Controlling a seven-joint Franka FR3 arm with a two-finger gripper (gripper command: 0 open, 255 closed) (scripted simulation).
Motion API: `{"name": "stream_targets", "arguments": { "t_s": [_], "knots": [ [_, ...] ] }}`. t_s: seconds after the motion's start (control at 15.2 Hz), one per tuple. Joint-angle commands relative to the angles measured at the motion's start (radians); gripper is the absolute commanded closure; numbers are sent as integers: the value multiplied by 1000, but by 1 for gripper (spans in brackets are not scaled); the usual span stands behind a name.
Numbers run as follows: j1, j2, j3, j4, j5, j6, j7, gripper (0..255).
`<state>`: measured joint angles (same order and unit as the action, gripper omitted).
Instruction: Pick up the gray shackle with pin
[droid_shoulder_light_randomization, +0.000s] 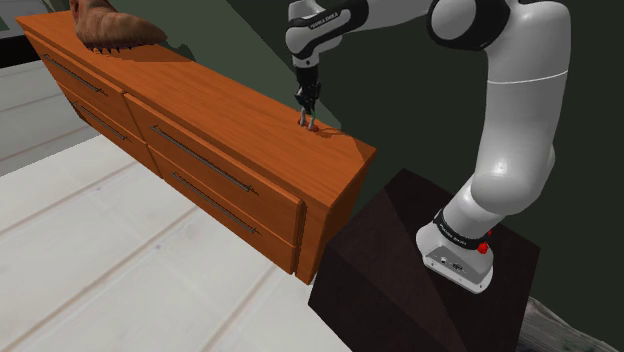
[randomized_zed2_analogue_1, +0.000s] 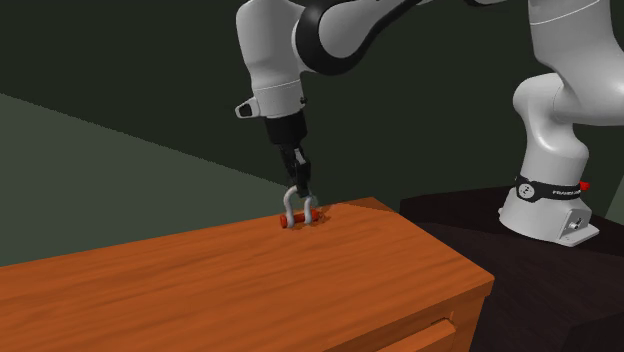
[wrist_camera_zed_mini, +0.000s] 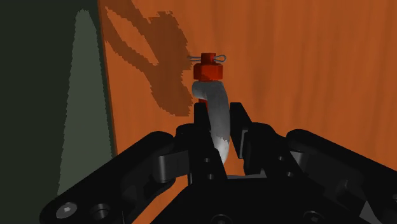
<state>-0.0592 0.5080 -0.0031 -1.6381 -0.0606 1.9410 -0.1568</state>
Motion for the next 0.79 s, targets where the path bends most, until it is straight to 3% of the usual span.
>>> {"name": "stream_targets", "arguments": {
  "t_s": [0.0, 0.73],
  "knots": [
    [0, -13, 0, 9, 0, -22, -2, 255],
    [0, -60, 0, 64, 2, -123, -7, 255]
  ]
}}
